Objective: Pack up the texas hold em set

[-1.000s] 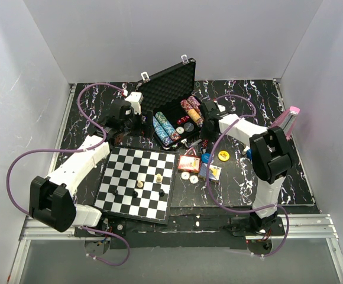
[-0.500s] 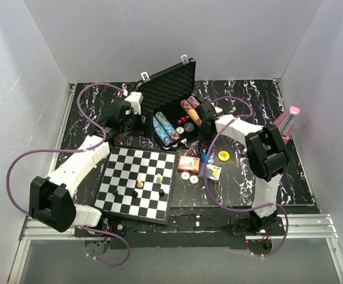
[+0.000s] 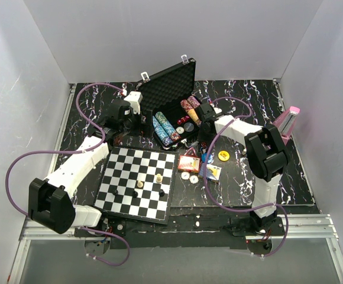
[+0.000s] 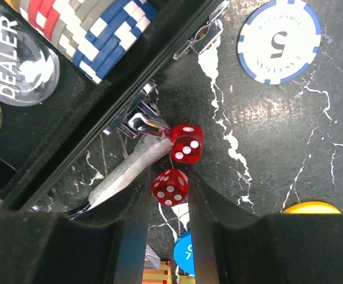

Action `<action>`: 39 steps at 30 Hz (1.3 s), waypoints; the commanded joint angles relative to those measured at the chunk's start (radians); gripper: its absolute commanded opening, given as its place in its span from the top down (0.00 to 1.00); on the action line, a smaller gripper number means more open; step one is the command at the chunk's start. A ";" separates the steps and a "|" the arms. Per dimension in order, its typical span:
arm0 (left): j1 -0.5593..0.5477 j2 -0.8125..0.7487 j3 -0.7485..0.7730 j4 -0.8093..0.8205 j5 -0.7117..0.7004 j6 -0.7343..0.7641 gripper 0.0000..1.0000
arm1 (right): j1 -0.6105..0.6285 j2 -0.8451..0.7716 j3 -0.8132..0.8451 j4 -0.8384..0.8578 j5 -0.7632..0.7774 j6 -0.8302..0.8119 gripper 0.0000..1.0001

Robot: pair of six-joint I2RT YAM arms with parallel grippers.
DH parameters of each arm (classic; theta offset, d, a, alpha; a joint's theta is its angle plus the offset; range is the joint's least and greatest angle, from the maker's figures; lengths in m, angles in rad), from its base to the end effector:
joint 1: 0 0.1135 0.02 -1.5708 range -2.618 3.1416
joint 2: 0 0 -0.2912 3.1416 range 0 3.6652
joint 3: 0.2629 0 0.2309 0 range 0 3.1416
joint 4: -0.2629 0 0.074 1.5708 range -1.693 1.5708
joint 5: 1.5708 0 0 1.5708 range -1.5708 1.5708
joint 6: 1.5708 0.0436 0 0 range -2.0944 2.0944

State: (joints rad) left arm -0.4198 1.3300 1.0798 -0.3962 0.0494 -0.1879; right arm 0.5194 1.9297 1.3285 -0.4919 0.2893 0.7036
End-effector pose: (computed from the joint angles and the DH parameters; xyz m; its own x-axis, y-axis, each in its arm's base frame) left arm 0.2505 -0.1142 0.3284 -0.6231 0.0738 -0.7787 0.3325 0.9261 -0.1783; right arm 0.3476 0.1844 0.2067 -0.8220 0.2443 -0.5145 0.2228 0.9693 0.1043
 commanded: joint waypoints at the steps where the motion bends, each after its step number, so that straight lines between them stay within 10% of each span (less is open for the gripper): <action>1: 0.006 -0.051 0.015 -0.004 -0.006 0.004 0.02 | 0.010 -0.032 -0.026 0.015 0.014 -0.056 0.61; 21: 0.006 -0.043 0.014 -0.003 -0.011 0.007 0.02 | 0.005 -0.038 -0.028 0.049 -0.113 -0.481 0.59; 39: 0.006 -0.032 0.014 -0.003 -0.011 0.008 0.02 | 0.002 -0.121 0.064 0.029 -0.229 -0.579 0.99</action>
State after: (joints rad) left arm -0.4198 1.3293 1.0798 -0.3962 0.0437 -0.1867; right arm 0.5247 1.9038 1.3094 -0.4583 0.1364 0.1543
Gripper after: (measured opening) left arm 0.981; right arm 0.283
